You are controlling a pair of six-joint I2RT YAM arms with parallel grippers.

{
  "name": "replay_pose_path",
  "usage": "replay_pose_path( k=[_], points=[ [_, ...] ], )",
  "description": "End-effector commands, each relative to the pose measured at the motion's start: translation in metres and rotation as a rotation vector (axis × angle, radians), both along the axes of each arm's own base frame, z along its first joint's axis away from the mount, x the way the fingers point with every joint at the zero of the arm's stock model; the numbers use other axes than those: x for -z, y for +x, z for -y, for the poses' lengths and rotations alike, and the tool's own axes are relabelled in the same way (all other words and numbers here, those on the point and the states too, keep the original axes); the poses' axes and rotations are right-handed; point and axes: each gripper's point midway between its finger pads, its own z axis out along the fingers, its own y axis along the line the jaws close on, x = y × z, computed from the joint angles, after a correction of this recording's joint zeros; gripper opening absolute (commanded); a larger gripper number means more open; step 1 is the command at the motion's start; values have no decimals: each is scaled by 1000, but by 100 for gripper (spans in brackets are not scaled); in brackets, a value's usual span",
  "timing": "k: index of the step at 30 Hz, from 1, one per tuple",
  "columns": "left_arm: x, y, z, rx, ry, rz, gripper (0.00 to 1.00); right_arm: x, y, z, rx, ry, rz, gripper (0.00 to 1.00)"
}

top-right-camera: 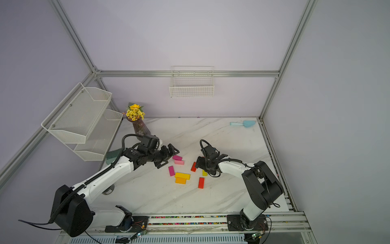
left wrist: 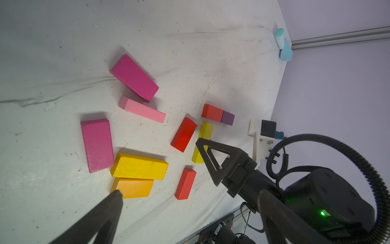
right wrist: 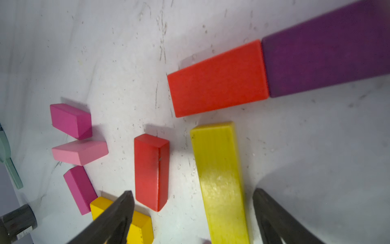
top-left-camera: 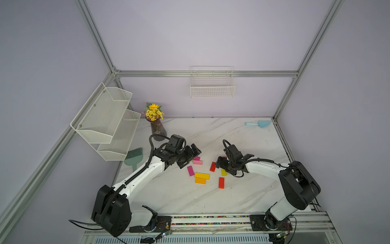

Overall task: Assemble the letter c with building blocks
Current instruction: Adjust the building block at the center of the board.

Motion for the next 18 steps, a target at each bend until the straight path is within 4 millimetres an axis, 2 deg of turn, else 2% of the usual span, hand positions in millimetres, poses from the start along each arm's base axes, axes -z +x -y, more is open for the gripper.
replay_pose_path(
  k=[1,18],
  points=[
    [-12,3,6,29,-11,34,100,4,6,-2,26,24,-14,90],
    [-13,7,7,21,-11,34,100,5,13,0,36,52,-28,90]
  ],
)
